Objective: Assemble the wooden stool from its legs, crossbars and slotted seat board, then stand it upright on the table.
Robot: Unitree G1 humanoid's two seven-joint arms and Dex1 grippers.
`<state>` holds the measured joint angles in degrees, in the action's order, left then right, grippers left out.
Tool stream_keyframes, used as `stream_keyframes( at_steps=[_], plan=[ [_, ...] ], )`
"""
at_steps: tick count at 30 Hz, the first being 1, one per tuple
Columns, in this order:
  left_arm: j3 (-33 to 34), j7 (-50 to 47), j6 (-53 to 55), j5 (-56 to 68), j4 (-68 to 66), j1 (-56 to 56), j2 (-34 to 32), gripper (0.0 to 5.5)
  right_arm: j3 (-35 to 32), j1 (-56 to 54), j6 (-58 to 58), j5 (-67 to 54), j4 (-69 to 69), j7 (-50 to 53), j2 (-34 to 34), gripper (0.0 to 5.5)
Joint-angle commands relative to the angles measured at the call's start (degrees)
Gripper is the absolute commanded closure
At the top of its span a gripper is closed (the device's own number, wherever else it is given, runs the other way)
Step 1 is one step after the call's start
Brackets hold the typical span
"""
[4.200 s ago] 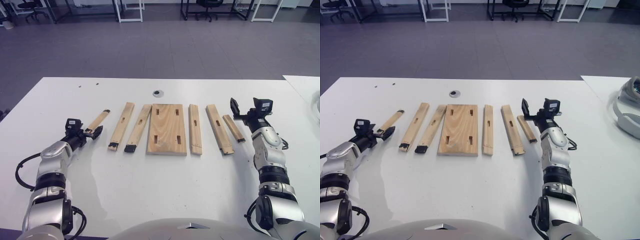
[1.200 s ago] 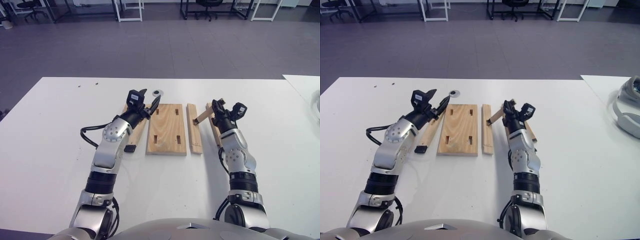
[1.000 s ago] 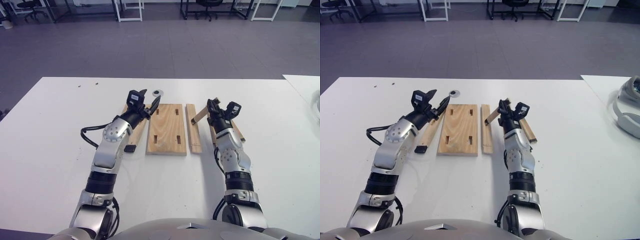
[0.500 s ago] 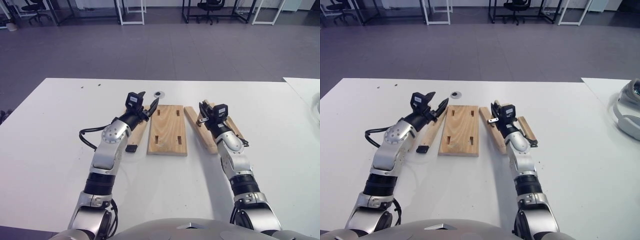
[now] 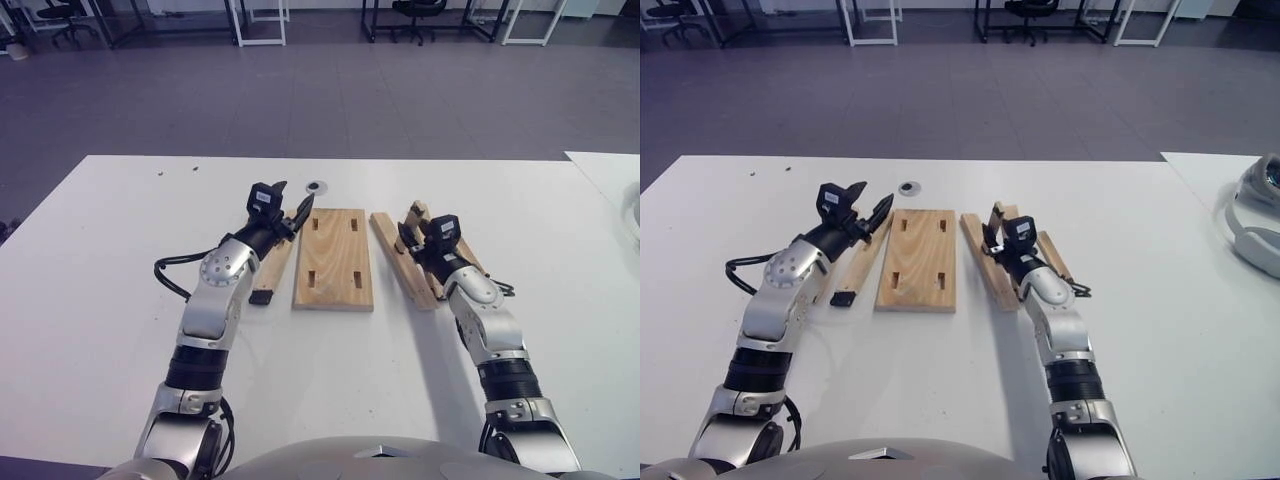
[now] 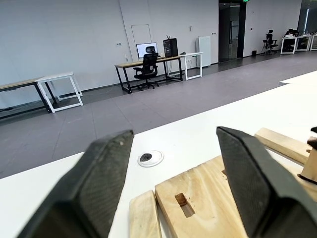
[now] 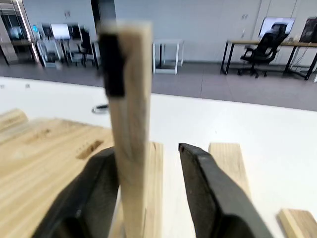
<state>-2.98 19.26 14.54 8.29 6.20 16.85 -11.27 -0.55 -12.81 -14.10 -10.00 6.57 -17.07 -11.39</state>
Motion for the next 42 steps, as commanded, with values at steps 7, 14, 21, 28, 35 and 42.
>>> stream_keyframes(
  at_steps=[7, 14, 21, 28, 35, 42],
  plan=[
    [-1.35, -1.18, 0.69, -2.14, 1.52, 0.90, 0.20, 2.45, 2.45, 2.59, -30.50, -2.96, -10.13, -0.42, -3.03, 2.03],
    [-1.53, -1.47, 0.79, -2.58, 1.77, 0.76, 0.20, 2.45, 4.20, 2.39, -33.82, -0.36, -9.44, 1.00, -4.60, 3.02],
    [3.65, -1.14, 7.61, 8.30, 2.22, 1.16, 4.91, 2.10, -0.53, 0.86, -33.24, -2.37, -14.05, 5.48, 0.17, 3.42],
    [16.56, -10.45, 32.19, 43.97, 5.05, 6.61, 16.87, 1.68, 5.79, -2.26, -25.34, -7.65, -31.77, -9.59, -5.97, 3.42],
    [21.33, -18.64, 35.98, 58.56, 6.51, 8.54, 16.82, 1.87, 8.85, -0.64, -19.69, -8.96, -35.36, -15.36, -8.13, 3.42],
    [18.64, -17.73, 35.67, 60.08, 9.58, 4.43, 14.13, 3.09, 9.66, 0.26, -15.71, -7.29, -34.82, -18.02, -10.82, 3.42]
  ],
)
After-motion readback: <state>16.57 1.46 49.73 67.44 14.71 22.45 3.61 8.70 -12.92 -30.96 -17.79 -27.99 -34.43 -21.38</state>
